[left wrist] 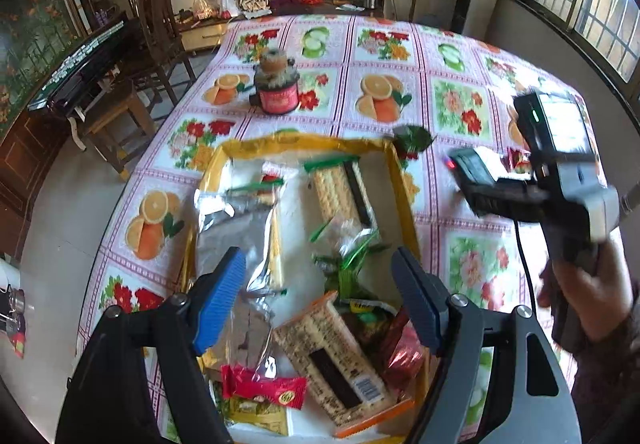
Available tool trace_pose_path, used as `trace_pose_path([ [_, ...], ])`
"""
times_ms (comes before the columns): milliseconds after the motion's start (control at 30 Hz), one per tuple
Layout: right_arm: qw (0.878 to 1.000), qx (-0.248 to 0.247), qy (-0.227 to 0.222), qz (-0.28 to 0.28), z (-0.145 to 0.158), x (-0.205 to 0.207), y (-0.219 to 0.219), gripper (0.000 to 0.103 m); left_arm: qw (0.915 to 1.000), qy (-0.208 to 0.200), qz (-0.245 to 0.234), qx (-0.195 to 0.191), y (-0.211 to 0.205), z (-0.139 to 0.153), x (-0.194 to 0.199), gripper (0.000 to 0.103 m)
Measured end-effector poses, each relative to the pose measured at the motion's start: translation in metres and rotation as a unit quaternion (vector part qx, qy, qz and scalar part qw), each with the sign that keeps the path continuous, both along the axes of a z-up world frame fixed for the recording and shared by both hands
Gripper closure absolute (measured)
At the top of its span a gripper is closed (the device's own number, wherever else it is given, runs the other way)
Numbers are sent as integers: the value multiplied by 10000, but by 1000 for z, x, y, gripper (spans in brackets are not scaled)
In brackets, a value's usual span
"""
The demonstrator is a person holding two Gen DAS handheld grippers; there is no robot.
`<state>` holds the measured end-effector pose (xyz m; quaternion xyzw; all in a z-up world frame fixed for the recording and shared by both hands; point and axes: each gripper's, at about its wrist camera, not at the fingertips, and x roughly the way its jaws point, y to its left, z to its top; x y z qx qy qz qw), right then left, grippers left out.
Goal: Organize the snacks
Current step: 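Move the right gripper to the dark green pack and grasp it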
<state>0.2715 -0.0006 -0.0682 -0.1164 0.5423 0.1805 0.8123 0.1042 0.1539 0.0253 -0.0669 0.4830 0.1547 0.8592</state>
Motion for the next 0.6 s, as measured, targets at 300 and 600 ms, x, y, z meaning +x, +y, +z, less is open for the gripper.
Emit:
trace_pose_path([
  [300, 9976, 136, 179, -651, -1, -19, -117, 52, 9995, -105, -109, -265, -27, 25, 91, 27],
  [600, 9991, 131, 79, -400, 2, -38, -149, 38, 9950, 887, 340, 321, -60, -48, 211, 27],
])
